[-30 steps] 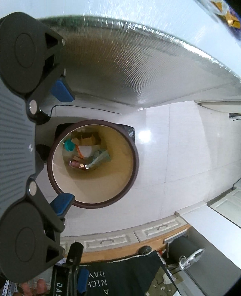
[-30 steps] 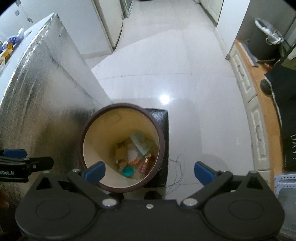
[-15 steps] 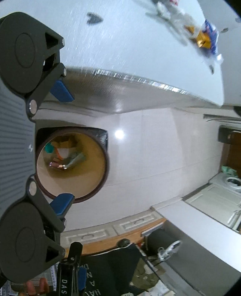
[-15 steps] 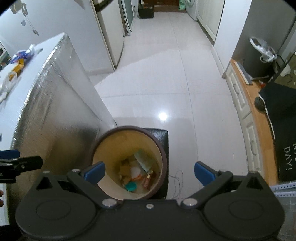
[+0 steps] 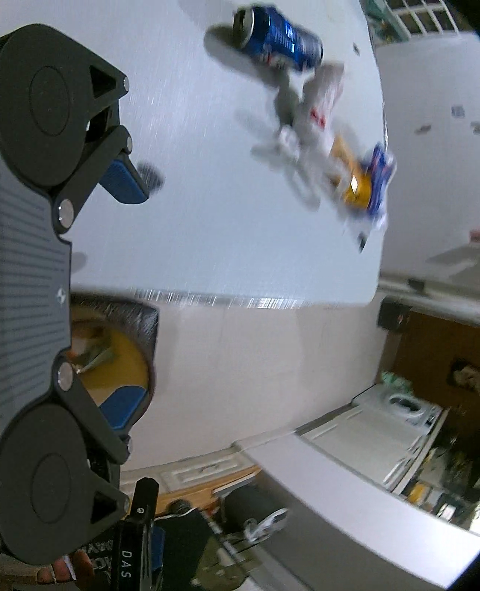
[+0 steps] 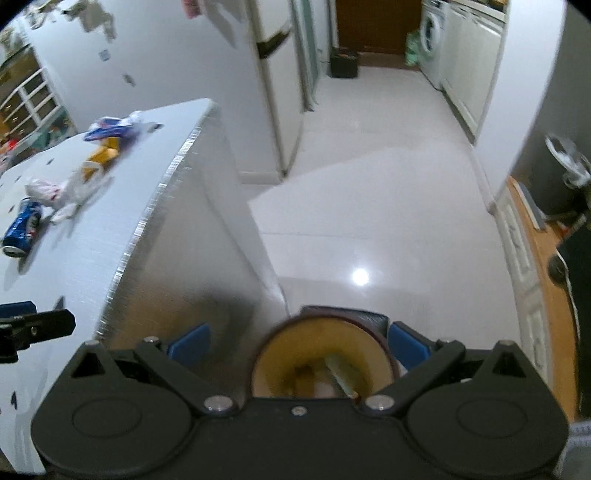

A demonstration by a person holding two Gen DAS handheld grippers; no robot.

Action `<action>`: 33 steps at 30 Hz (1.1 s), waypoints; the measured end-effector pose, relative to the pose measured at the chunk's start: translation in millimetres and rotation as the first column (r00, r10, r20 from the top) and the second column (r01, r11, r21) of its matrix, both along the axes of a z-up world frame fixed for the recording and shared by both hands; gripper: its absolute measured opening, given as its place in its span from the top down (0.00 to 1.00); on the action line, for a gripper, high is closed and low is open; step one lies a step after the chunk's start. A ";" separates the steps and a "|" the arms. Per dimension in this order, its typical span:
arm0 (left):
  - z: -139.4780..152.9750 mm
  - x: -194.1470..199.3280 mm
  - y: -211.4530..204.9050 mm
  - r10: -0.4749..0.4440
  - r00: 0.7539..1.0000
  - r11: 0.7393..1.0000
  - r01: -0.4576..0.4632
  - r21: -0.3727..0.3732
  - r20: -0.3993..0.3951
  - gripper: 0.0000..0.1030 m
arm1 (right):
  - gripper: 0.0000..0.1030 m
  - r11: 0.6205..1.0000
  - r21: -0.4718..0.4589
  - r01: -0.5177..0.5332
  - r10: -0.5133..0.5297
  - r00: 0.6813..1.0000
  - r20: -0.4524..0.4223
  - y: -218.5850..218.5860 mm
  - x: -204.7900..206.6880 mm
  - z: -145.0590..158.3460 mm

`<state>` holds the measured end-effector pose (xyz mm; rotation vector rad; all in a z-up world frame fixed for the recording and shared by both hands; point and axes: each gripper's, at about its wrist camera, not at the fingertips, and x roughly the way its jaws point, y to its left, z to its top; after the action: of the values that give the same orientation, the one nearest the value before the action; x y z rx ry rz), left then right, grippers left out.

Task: Collect trash
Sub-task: 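Raise both tools from the bin and move back toward the table, then grasp the blue Pepsi can with the left tool while the right tool grasps the white bag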

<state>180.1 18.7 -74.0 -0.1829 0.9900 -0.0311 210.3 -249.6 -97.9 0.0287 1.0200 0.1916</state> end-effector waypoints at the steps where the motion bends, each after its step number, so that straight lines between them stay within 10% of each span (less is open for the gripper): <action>1: 1.8 -2.2 9.4 0.015 1.000 1.000 -0.015 0.004 0.010 0.00 | 0.00 1.000 0.002 -0.014 0.014 1.000 0.007 8.2 2.4 1.2; 19: 14.3 -15.6 193.3 0.315 0.941 0.949 -0.313 -0.035 0.123 0.00 | 0.00 0.952 -0.027 -0.305 0.306 0.941 0.142 183.9 49.1 19.8; 33: -6.7 33.1 311.1 0.485 0.863 0.846 -0.421 -0.328 0.141 0.00 | 0.00 0.845 0.042 -0.534 0.518 0.834 0.187 312.2 81.1 30.1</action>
<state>213.1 329.8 -80.7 -0.6694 0.6950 0.2407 291.3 62.7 -67.8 -0.1870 0.8275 0.7382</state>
